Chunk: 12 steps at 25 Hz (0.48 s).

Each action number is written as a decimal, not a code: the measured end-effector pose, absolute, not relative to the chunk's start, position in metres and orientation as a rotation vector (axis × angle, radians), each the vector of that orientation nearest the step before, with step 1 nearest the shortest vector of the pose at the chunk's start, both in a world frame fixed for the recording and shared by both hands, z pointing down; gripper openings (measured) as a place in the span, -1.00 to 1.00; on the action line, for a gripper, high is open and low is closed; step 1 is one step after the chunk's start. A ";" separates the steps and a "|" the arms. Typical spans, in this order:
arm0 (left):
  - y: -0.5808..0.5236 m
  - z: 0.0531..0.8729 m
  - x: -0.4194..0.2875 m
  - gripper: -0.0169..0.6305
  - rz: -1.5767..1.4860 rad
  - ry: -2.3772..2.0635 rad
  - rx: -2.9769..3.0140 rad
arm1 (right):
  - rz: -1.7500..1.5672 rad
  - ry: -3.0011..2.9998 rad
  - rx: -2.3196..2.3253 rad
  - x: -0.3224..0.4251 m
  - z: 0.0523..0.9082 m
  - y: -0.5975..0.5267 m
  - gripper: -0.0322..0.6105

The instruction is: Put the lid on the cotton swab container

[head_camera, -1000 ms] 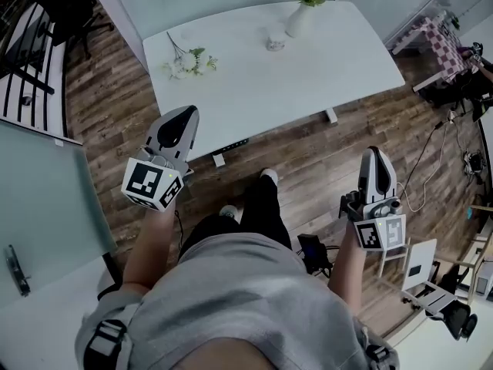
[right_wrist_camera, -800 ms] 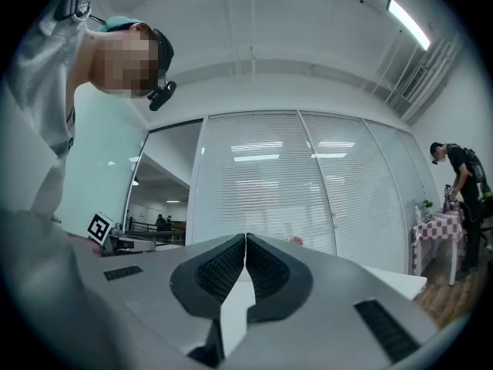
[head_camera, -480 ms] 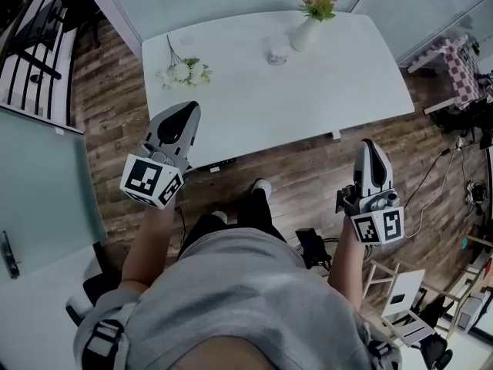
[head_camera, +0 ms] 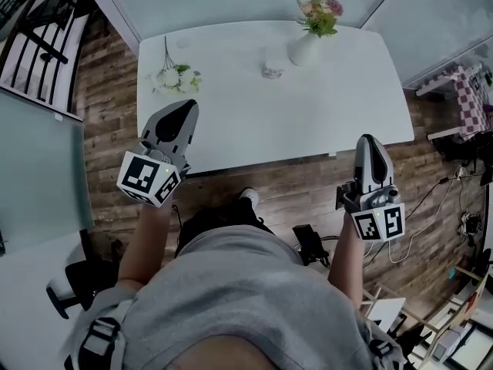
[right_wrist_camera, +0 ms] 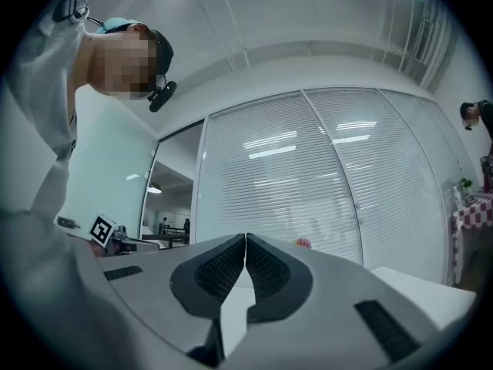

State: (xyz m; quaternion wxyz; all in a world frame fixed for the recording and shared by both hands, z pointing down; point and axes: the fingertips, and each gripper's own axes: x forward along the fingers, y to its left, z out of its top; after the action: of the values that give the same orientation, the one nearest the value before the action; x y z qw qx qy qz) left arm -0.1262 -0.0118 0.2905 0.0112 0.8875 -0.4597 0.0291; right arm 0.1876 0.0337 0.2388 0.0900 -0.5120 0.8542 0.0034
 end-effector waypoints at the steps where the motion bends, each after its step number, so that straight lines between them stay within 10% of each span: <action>1: -0.014 0.290 -0.123 -0.92 0.076 -1.444 2.760 | 0.009 2.544 -1.512 0.191 0.240 0.030 -0.82; 12: -0.028 0.294 -0.101 -0.92 0.087 -1.484 2.727 | -0.045 2.561 -1.471 0.213 0.253 0.008 -0.82</action>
State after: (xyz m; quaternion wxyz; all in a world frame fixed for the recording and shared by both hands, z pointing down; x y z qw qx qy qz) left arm -0.1010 -0.0284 0.2944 0.0182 0.8779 -0.4777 0.0280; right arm 0.2129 0.0082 0.2530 0.0940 -0.4957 0.8632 -0.0152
